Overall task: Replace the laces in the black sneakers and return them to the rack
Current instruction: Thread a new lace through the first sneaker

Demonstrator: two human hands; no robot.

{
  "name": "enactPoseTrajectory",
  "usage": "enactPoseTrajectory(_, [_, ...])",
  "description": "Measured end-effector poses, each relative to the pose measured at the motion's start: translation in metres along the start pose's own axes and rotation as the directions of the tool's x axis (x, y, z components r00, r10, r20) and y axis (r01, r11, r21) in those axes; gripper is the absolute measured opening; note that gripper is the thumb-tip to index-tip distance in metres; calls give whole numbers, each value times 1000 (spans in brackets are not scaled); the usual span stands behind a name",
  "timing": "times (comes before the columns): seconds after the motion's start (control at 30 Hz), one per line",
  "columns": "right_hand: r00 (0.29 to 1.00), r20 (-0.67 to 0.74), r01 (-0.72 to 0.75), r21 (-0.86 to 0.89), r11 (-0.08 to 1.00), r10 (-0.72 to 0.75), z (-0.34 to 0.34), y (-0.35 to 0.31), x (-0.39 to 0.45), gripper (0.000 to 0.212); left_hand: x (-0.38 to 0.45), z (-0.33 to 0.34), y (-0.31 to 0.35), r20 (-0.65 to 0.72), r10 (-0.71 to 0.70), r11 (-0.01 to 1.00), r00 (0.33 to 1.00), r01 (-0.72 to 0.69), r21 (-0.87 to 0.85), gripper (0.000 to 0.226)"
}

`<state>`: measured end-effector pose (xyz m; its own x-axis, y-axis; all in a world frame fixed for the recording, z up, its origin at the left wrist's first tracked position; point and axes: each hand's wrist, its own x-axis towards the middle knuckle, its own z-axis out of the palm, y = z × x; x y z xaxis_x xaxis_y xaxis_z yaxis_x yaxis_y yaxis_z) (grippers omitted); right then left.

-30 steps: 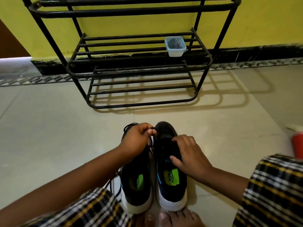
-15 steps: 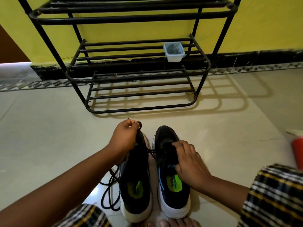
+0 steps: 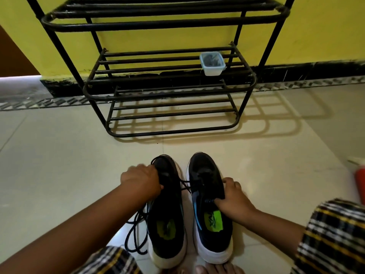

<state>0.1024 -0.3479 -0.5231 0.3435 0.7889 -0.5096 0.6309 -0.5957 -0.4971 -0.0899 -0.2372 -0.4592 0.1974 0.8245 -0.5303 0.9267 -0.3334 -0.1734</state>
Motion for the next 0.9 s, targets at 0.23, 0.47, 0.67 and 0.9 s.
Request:
enactPoseTrajectory(0.23, [994,90,-77,271,960,55,0,-5,2,48,8,14,29,-216,486,872,847,-486,58,56])
enactPoseTrajectory(0.47, [991,127,-63,259,964,31,0,0,0,42,11,32,35,-197,480,877,855,-472,90,60])
enactPoseTrajectory(0.67, [989,148,-73,287,955,31,2,3,3,46,10,20,29,-337,445,871,829,-488,-51,36])
enactPoseTrajectory(0.9, [999,34,36,140,990,-41,3,5,6,54,23,21,19,-463,227,745,857,-459,-485,23])
